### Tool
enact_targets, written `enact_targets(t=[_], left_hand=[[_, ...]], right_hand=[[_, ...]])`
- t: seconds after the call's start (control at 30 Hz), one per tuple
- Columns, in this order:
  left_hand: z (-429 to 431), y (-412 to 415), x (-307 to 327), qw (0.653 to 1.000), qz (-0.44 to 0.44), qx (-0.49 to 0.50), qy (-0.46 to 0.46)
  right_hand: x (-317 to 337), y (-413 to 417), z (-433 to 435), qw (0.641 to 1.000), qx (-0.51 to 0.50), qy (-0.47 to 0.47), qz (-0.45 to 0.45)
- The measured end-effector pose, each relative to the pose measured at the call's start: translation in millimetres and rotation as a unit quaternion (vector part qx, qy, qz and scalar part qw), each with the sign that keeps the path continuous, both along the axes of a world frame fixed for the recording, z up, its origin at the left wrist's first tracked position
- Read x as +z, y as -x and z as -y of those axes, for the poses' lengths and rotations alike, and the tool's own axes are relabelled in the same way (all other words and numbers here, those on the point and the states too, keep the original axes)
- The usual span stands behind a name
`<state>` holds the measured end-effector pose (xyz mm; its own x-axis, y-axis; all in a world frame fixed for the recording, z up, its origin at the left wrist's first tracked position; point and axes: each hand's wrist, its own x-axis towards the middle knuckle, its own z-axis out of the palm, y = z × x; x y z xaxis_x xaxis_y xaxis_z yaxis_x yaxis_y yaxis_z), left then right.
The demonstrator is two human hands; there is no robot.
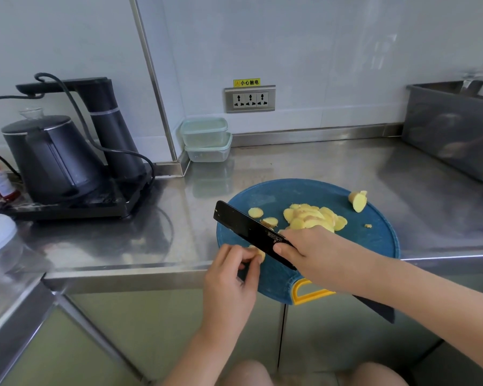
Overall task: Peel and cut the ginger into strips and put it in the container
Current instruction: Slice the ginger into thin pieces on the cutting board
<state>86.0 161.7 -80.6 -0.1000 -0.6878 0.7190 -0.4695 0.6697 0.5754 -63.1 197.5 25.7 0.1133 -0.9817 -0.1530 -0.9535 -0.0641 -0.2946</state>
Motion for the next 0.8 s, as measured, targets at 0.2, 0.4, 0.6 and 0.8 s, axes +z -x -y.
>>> enact_targets(t=[0.2, 0.4, 0.6, 0.8], left_hand=[[2, -2, -2, 1.000, 0.001, -0.007, 0.025], [2, 2, -6, 0.999, -0.009, 0.005, 0.046], [-2, 5, -8, 0.998, 0.011, 0.038, 0.041], [1, 4, -4, 0.999, -0.006, 0.014, 0.036]], right_hand=[[8, -5, 10, 0.998, -0.010, -0.062, -0.022], [10, -9, 21, 0.996, -0.013, -0.077, -0.037], [12, -11, 21, 0.995, -0.004, -0.066, -0.073], [9, -15, 25, 0.996, -0.024, -0.070, -0.058]])
